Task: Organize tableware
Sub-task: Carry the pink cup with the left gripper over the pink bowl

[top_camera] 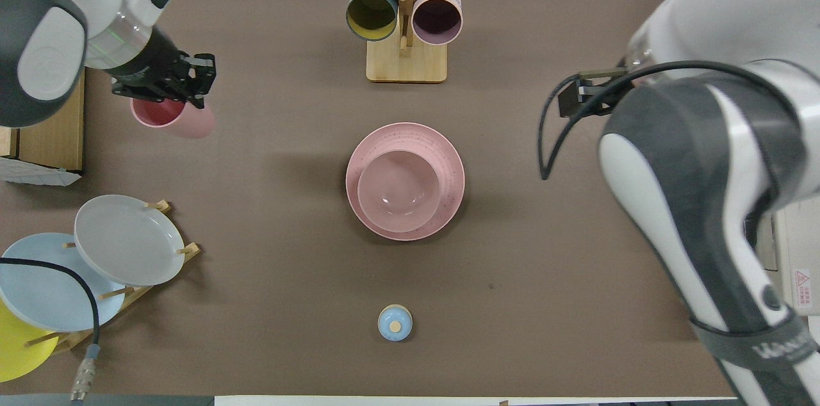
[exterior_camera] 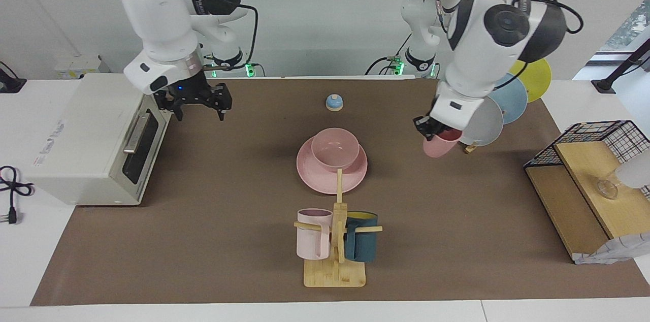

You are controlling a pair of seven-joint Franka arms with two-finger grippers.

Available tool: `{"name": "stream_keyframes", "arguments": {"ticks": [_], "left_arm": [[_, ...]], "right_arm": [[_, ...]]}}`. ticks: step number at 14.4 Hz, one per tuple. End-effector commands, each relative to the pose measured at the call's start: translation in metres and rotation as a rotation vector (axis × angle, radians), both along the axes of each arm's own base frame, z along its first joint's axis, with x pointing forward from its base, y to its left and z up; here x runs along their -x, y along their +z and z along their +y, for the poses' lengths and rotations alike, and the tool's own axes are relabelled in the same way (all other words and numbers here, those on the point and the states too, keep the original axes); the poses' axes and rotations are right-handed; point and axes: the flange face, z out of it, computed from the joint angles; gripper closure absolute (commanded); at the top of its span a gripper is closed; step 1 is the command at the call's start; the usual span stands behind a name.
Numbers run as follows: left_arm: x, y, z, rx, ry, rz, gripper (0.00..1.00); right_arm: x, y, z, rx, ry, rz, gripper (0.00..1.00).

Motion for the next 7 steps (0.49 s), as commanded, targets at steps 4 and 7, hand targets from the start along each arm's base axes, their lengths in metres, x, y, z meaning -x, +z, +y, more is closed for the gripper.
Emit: {"name": "stream_keyframes", "arguments": {"ticks": [4,7], "left_arm": [[0.043,-0.022,-0.12,0.075,0.018,-0.033,1.0],[0.05,-0.049,-0.139,0.087,0.044,-0.039,1.0]], "right_arm": [[0.019,-0.033,-0.031,-0.036,-0.024,0.091,0.0],[0.028,-0.037,-0.066,-0.057,-0.066,0.08,0.0]]}}
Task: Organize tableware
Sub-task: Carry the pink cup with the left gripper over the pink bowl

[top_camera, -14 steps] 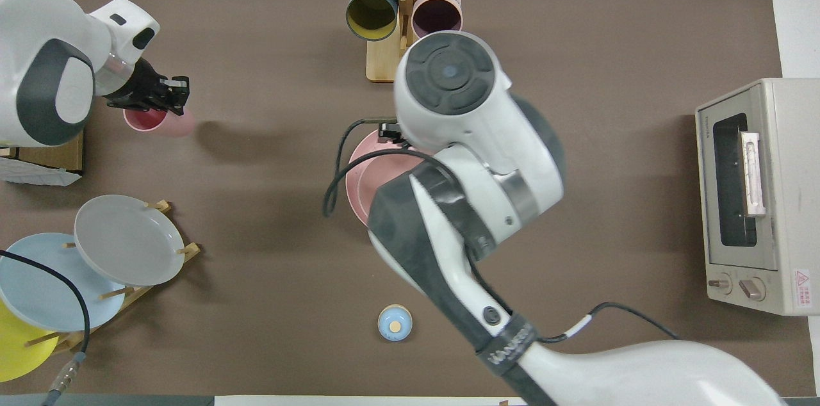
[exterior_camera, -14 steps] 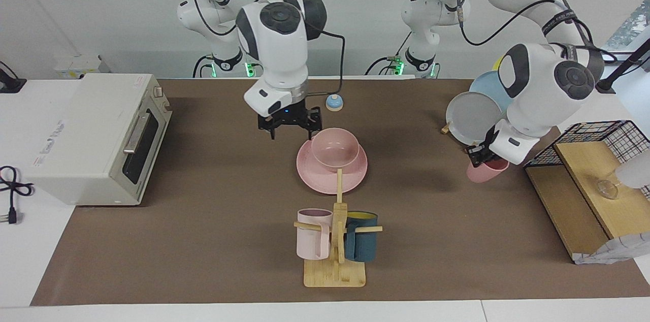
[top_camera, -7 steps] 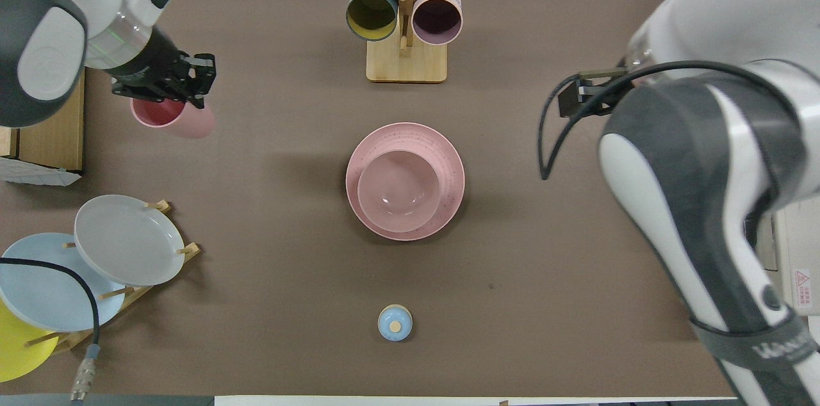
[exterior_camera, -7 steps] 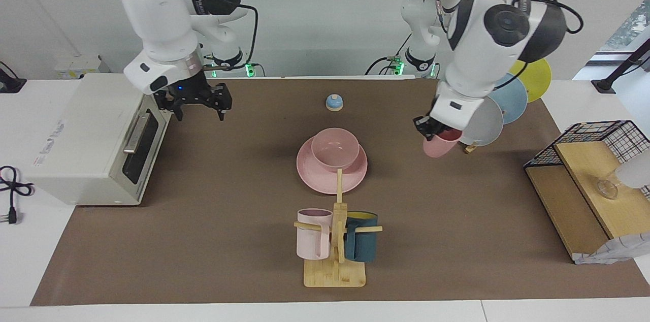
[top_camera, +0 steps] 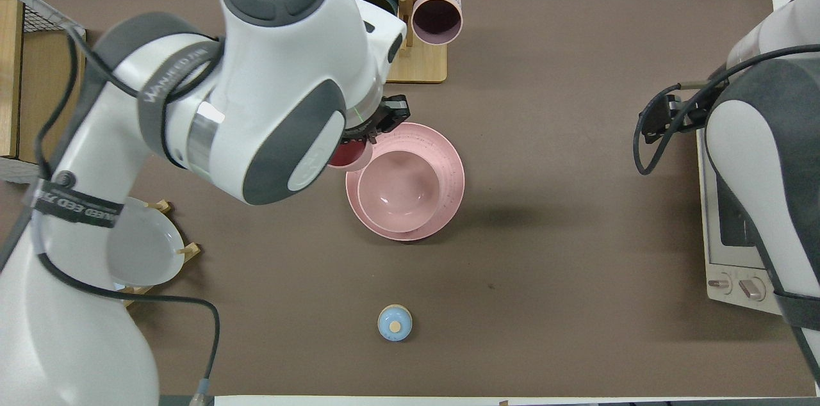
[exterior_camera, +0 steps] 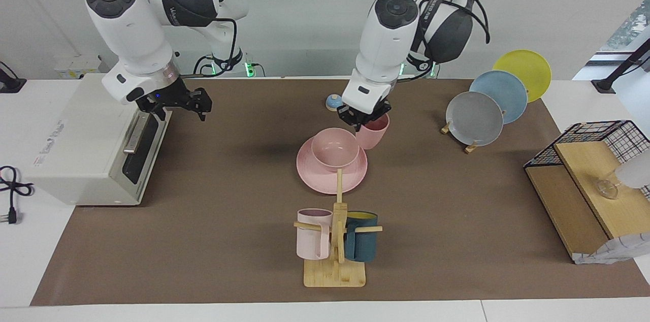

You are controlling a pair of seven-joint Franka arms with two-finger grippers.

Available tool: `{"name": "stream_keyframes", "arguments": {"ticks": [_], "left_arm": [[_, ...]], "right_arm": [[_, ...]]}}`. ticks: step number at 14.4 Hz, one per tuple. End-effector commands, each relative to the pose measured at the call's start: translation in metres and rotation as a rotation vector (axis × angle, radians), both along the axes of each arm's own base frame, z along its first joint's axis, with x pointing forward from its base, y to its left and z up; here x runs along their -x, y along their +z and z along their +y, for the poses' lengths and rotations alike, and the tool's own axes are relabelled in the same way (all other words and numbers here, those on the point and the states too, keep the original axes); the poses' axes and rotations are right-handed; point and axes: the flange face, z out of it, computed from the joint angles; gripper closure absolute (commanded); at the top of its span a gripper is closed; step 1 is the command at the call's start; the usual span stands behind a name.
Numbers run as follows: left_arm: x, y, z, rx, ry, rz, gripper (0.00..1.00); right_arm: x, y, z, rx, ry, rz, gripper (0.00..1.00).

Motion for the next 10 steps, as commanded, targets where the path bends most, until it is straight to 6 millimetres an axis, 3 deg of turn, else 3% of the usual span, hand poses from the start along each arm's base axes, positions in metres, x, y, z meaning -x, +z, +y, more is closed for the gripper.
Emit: {"name": "stream_keyframes", "arguments": {"ticks": [1,5,6,7,10], "left_arm": [[-0.001,-0.031,-0.009,0.024,0.044,-0.009,1.0],[0.011,-0.072,-0.024,0.014,0.05,0.0,1.0],[0.013,-0.083,-0.026,0.011,0.058,0.001,1.0],[0.017,-0.087,-0.031,0.013,0.062,0.0,1.0],[0.02,-0.096,-0.031,0.005,0.062,0.007,1.0]], "right_arm": [[0.016,0.0,-0.027,-0.056,-0.007,-0.02,0.0],[0.016,-0.001,-0.031,-0.061,0.039,-0.017,0.0],[0.024,0.005,-0.032,-0.057,0.057,-0.022,0.0],[0.037,0.007,-0.032,-0.056,0.067,-0.029,0.0],[0.033,0.005,-0.044,-0.056,0.069,-0.074,0.0]]}}
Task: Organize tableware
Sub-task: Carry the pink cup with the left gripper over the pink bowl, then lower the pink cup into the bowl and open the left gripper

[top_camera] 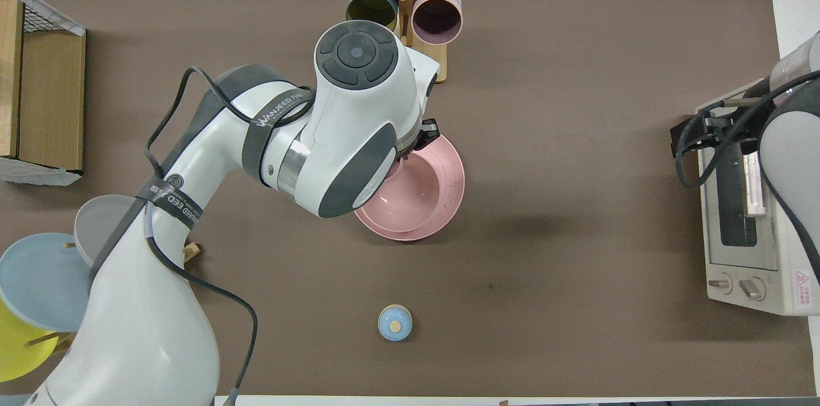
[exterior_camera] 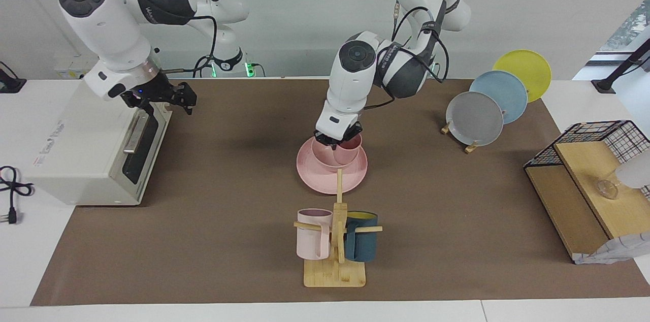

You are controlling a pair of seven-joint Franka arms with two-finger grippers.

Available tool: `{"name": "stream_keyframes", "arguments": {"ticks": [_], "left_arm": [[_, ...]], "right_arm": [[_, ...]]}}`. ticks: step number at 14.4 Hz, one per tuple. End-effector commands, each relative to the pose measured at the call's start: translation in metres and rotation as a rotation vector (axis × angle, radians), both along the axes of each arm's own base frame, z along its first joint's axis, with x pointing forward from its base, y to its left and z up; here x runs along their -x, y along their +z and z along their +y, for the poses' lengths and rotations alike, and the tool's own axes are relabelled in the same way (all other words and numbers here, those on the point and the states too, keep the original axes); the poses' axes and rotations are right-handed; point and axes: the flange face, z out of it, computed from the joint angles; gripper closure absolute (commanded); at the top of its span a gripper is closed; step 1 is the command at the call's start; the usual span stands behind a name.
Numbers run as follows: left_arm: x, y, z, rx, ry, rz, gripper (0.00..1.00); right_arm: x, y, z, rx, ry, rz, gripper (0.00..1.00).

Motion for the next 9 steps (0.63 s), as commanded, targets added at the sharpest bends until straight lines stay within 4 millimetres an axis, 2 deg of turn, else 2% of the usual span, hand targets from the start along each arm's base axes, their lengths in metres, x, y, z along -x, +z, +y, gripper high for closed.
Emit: {"name": "stream_keyframes", "arguments": {"ticks": [1,3,6,9], "left_arm": [[0.005,-0.008,0.002,-0.001,0.023,0.005,1.0],[0.006,-0.018,0.0,-0.009,0.024,0.013,1.0],[0.012,-0.036,-0.001,-0.006,0.029,0.013,1.0],[0.016,-0.045,-0.005,0.005,0.027,0.003,1.0]], "right_arm": [[0.006,0.001,-0.013,-0.007,0.024,-0.062,0.0],[0.0,-0.002,-0.013,0.039,0.042,-0.059,0.0],[0.004,-0.003,-0.014,0.032,0.035,-0.038,0.0],[0.005,0.0,-0.014,0.03,0.03,-0.041,0.0]]}}
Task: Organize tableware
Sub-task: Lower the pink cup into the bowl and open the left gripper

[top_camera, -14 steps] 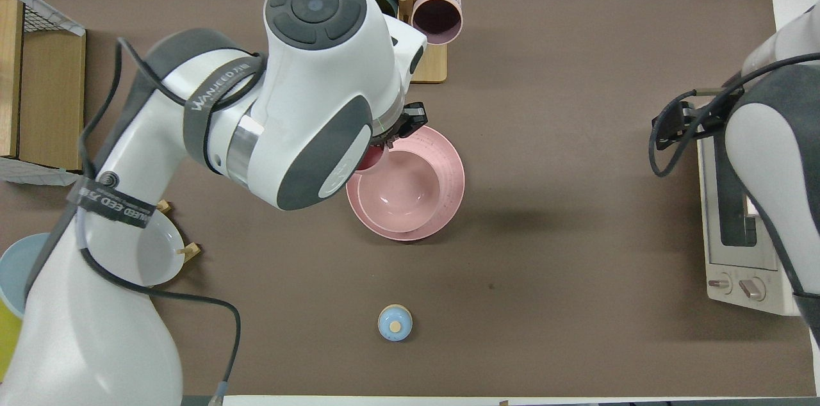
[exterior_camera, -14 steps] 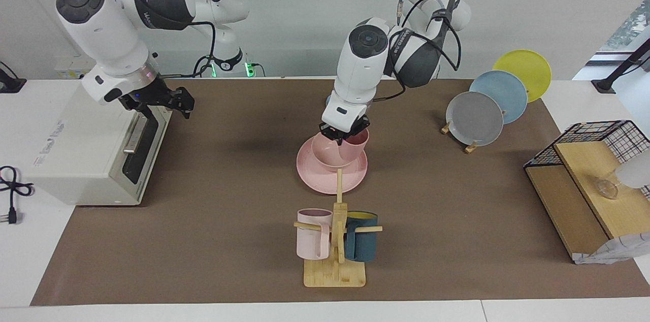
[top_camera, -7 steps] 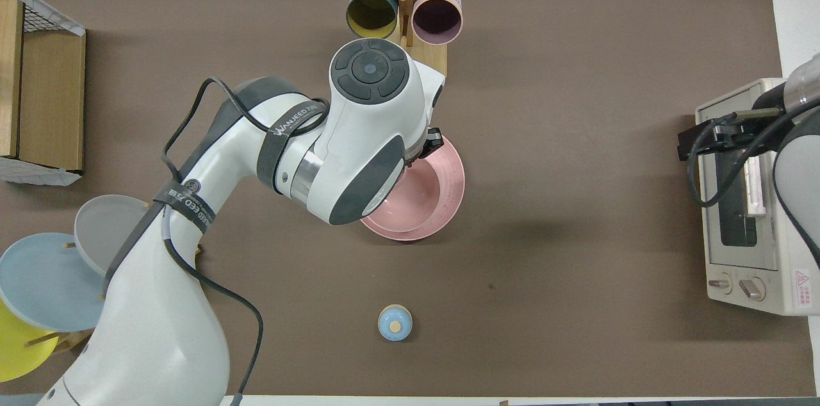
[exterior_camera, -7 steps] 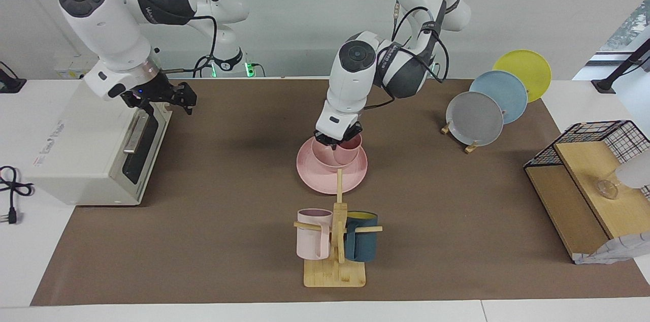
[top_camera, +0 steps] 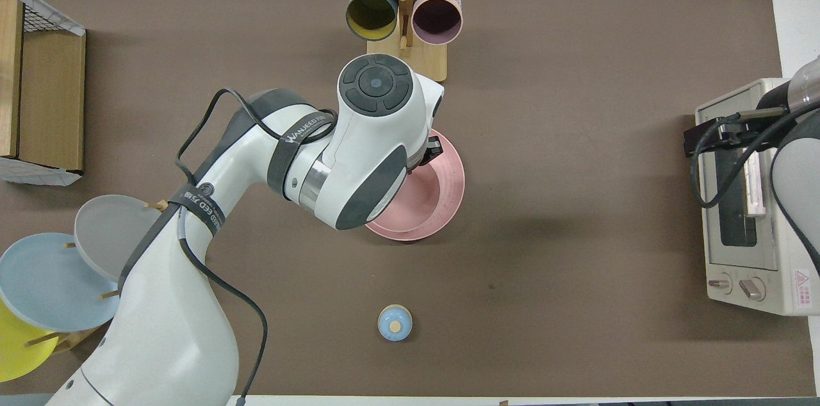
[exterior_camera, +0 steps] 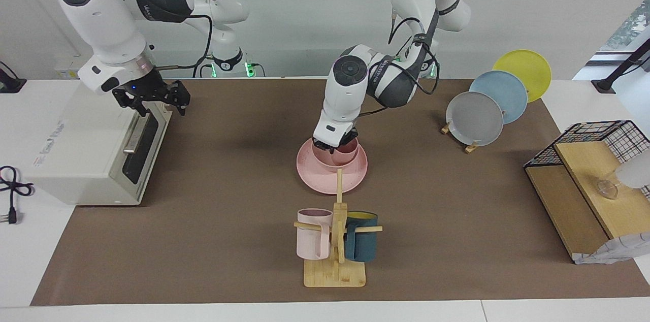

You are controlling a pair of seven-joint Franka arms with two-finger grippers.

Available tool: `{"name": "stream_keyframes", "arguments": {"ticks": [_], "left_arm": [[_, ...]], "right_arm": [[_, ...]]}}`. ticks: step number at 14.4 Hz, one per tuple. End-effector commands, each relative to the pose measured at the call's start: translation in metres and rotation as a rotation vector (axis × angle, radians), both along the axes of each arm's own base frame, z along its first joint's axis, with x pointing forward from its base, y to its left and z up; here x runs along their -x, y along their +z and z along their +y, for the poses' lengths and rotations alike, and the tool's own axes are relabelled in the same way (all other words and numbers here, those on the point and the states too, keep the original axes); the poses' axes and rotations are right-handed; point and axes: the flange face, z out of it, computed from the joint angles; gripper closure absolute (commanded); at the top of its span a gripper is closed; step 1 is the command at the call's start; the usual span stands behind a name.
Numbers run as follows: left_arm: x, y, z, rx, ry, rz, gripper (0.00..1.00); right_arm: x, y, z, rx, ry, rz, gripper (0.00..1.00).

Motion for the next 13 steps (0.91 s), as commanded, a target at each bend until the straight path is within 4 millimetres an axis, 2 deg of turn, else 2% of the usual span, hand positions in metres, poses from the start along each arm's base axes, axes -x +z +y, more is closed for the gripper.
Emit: {"name": "stream_keyframes", "arguments": {"ticks": [1,3,8,9,10,12,13], "left_arm": [[0.008,-0.006,-0.003,0.016,0.013,-0.009,1.0],[0.009,-0.008,-0.005,0.018,0.011,-0.012,1.0],[0.018,-0.015,-0.013,0.015,-0.008,-0.01,1.0],[0.016,-0.013,-0.011,0.011,-0.008,-0.009,0.7],[0.016,-0.012,-0.012,0.01,-0.009,-0.012,0.02],[0.018,-0.011,-0.011,-0.004,-0.022,-0.003,0.0],[0.018,-0.004,-0.008,-0.011,-0.026,0.002,0.0]], "right_arm": [[0.006,0.001,-0.004,0.004,0.012,0.001,0.0],[0.006,0.002,-0.013,0.005,0.003,-0.006,0.0],[0.006,0.003,-0.014,0.006,0.01,-0.001,0.0],[0.006,0.003,-0.014,0.006,0.009,-0.001,0.0],[0.006,0.003,-0.014,0.006,0.01,0.002,0.0],[0.006,0.003,-0.015,0.006,0.015,0.004,0.0],[0.006,0.004,-0.016,0.004,0.019,0.003,0.0]]}}
